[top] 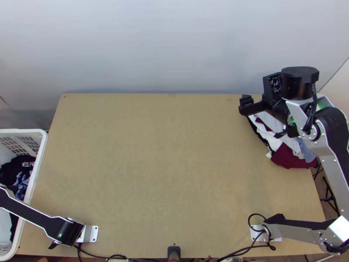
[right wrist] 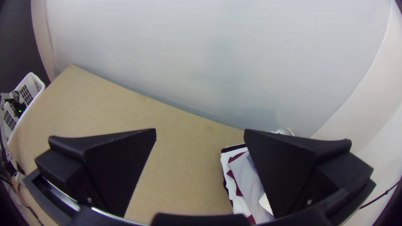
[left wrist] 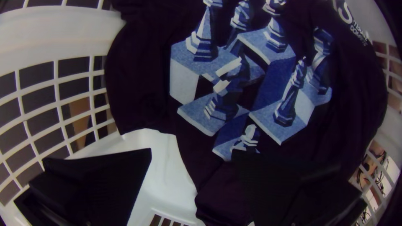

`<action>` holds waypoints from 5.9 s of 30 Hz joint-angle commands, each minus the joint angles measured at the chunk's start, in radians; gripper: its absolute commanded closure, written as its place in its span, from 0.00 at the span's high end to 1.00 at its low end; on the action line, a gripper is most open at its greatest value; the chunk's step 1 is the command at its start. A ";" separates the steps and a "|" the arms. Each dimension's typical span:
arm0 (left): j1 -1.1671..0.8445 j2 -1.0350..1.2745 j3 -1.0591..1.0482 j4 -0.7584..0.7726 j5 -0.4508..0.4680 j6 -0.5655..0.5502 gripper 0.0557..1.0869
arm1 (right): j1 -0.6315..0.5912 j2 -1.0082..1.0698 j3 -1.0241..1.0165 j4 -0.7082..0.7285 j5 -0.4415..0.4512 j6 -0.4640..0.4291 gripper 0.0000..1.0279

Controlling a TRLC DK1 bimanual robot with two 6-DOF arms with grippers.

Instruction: Fold the t-shirt

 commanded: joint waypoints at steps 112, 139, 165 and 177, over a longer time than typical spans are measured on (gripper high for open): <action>-1.300 -1.785 -1.066 -0.487 0.710 -0.591 0.96 | -0.080 -0.385 -0.895 -0.175 -0.299 -0.021 0.93; -1.288 -1.831 -1.101 -0.473 0.644 -0.645 0.96 | 0.194 -0.103 -1.001 -0.197 -0.474 -0.094 0.74; -1.282 -1.904 -1.193 -0.458 0.606 -0.614 0.96 | 0.246 0.043 -0.996 -0.006 -0.339 -0.065 0.45; -1.243 -1.924 -1.200 -0.462 0.589 -0.568 0.96 | 0.282 -0.104 -0.836 -0.164 -0.349 -0.099 0.03</action>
